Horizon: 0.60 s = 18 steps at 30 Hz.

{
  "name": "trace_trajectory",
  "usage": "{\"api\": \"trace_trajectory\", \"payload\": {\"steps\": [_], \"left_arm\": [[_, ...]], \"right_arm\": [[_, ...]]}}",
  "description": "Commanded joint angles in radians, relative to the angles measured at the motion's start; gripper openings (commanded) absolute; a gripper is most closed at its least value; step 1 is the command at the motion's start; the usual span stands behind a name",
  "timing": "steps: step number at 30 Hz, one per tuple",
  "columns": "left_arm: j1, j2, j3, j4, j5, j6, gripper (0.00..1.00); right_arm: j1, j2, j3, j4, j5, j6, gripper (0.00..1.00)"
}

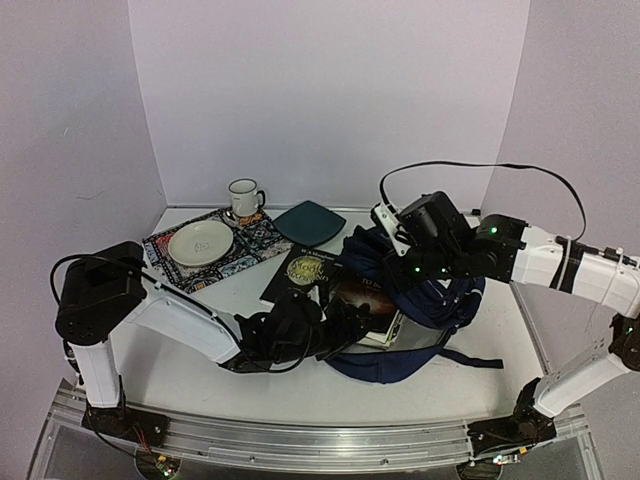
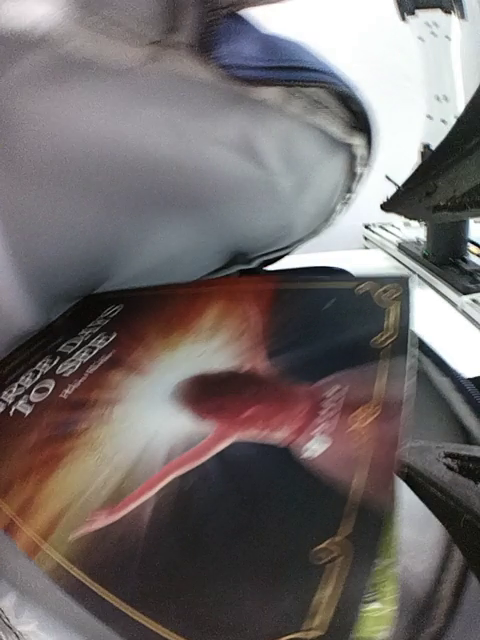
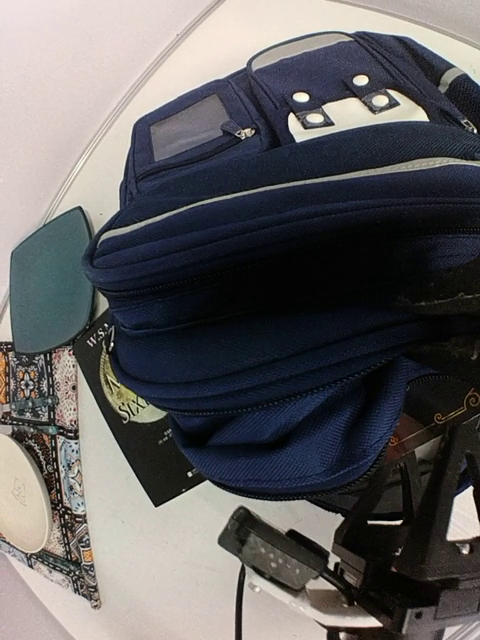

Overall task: Pack the student bag
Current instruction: Place the book in the largest pocket of the bag.

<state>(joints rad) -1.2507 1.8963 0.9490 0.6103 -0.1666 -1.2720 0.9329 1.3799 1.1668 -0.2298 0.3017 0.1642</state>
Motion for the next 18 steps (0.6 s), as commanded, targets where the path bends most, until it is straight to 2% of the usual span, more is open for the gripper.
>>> {"api": "trace_trajectory", "payload": {"steps": [1, 10, 12, 15, 18], "left_arm": [[-0.03, -0.097, 0.015, -0.114, -0.088, 0.075, 0.81], [-0.054, -0.23, -0.049, -0.283, -0.177, 0.195, 0.83], [-0.052, -0.262, -0.045, -0.359, -0.214, 0.231, 0.83], [-0.032, -0.28, 0.011, -0.559, -0.263, 0.283, 0.87], [0.021, -0.292, 0.037, -0.662, -0.26, 0.335, 0.9]], "right_arm": [[0.016, -0.065, 0.011, 0.095, 0.071, -0.028, 0.0], [0.014, -0.094, -0.08, 0.062, 0.2, -0.058, 0.0], [0.009, -0.114, -0.115, 0.052, 0.24, -0.057, 0.0], [0.003, -0.135, -0.158, 0.028, 0.29, -0.045, 0.0], [-0.005, -0.158, -0.201, 0.019, 0.323, -0.026, 0.0]]}}
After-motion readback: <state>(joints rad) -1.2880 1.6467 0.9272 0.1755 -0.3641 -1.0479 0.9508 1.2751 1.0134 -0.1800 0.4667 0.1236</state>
